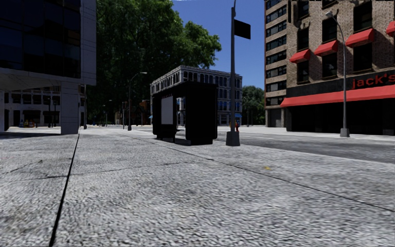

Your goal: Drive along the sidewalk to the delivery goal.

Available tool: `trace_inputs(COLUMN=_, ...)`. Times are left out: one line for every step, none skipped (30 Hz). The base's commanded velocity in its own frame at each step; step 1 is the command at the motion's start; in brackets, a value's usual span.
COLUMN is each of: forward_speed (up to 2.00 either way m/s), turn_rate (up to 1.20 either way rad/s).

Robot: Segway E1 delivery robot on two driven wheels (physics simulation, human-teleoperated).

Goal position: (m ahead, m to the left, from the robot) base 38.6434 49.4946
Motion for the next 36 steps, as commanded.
trace_inputs(forward_speed=1.24, turn_rate=0.77)
trace_inputs(forward_speed=1.24, turn_rate=0.77)
trace_inputs(forward_speed=1.24, turn_rate=0.77)
trace_inputs(forward_speed=1.24, turn_rate=0.77)
trace_inputs(forward_speed=1.24, turn_rate=0.77)
trace_inputs(forward_speed=1.24, turn_rate=0.77)
trace_inputs(forward_speed=1.24, turn_rate=0.77)
trace_inputs(forward_speed=1.24, turn_rate=0.77)
trace_inputs(forward_speed=1.24, turn_rate=0.77)
trace_inputs(forward_speed=1.24, turn_rate=0.77)
trace_inputs(forward_speed=1.24, turn_rate=0.77)
trace_inputs(forward_speed=1.24, turn_rate=0.77)
trace_inputs(forward_speed=1.24, turn_rate=0.77)
trace_inputs(forward_speed=1.24, turn_rate=0.77)
trace_inputs(forward_speed=1.24, turn_rate=0.77)
trace_inputs(forward_speed=1.27, turn_rate=0.77)
trace_inputs(forward_speed=2.00, turn_rate=0.77)
trace_inputs(forward_speed=2.00, turn_rate=0.77)
trace_inputs(forward_speed=2.00, turn_rate=0.77)
trace_inputs(forward_speed=2.00, turn_rate=0.77)
trace_inputs(forward_speed=2.00, turn_rate=0.77)
trace_inputs(forward_speed=2.00, turn_rate=0.77)
trace_inputs(forward_speed=2.00, turn_rate=0.72)
trace_inputs(forward_speed=2.00, turn_rate=0.72)
trace_inputs(forward_speed=2.00, turn_rate=0.70)
trace_inputs(forward_speed=2.00, turn_rate=0.70)
trace_inputs(forward_speed=2.00, turn_rate=0.70)
trace_inputs(forward_speed=2.00, turn_rate=0.68)
trace_inputs(forward_speed=2.00, turn_rate=0.00)
trace_inputs(forward_speed=2.00, turn_rate=0.00)
trace_inputs(forward_speed=2.00, turn_rate=0.00)
trace_inputs(forward_speed=2.00, turn_rate=0.00)
trace_inputs(forward_speed=2.00, turn_rate=0.00)
trace_inputs(forward_speed=2.00, turn_rate=0.00)
trace_inputs(forward_speed=2.00, turn_rate=0.00)
trace_inputs(forward_speed=2.00, turn_rate=0.00)
